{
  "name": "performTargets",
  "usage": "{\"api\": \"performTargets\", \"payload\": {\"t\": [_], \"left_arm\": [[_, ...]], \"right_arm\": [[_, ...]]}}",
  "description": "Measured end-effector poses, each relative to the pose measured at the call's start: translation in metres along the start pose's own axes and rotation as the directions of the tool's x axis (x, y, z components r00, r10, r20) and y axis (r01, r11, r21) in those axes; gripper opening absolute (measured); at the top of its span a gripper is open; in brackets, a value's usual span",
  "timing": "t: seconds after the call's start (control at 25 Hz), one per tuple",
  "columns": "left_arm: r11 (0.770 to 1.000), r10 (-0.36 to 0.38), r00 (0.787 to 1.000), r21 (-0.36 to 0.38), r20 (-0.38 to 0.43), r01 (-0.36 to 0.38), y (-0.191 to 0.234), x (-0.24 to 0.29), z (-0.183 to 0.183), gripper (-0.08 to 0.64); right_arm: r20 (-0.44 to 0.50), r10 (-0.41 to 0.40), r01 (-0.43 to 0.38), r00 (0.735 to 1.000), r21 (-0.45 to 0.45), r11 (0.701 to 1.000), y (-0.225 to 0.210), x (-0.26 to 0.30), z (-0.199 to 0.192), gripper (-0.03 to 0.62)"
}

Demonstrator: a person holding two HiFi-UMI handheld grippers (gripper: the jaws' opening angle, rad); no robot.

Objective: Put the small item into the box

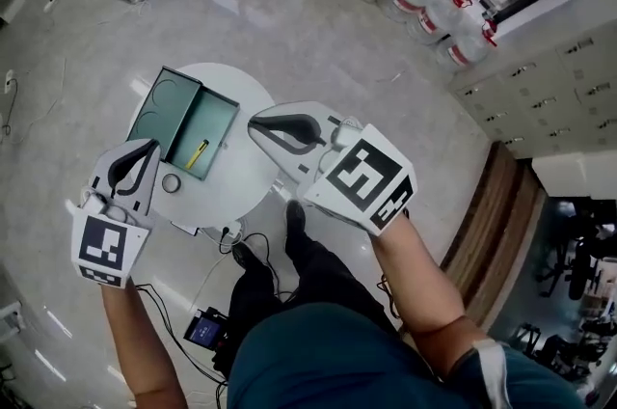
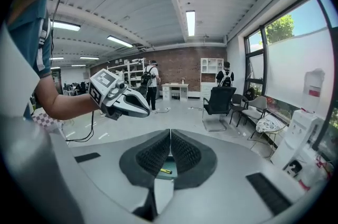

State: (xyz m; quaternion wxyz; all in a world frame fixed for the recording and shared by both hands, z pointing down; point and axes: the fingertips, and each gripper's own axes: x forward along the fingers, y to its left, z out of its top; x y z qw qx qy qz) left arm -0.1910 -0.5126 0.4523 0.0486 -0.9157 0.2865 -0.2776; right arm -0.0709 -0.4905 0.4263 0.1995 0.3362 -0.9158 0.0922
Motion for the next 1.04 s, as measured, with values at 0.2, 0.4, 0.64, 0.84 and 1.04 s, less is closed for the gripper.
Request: {"api": "performTargets", "payload": {"t": [0.2,0.4,0.64,0.84,1.04], "left_arm": [[1.000,0.029,0.994,-0.014,0.102,-0.028,-0.001,-0.065,0.054,0.018],[0.998,0.057,0.988,0.012,0.143,-0.059,-0.007,-0.118,0.090,0.018],[0.997,0.072,0.982,0.028,0.177,-0.078,-0.015,-0.155,0.118,0.018],[0.996,0.076,0.979,0.030,0.190,-0.084,-0.012,-0.176,0.123,0.018],[0.996,0.073,0.980,0.035,0.186,-0.081,-0.018,-0.201,0.122,0.018]], "right_arm": [[0.063,-0.027,0.028,0.998,-0.027,0.999,0.026,-0.029,0.053,0.038],[0.101,-0.052,0.058,0.994,-0.060,0.997,0.057,-0.057,0.092,0.038],[0.122,-0.057,0.068,0.991,-0.089,0.994,0.081,-0.082,0.120,0.037],[0.127,-0.056,0.069,0.990,-0.104,0.992,0.095,-0.082,0.136,0.038],[0.124,-0.047,0.061,0.991,-0.114,0.992,0.118,-0.084,0.146,0.037]]}}
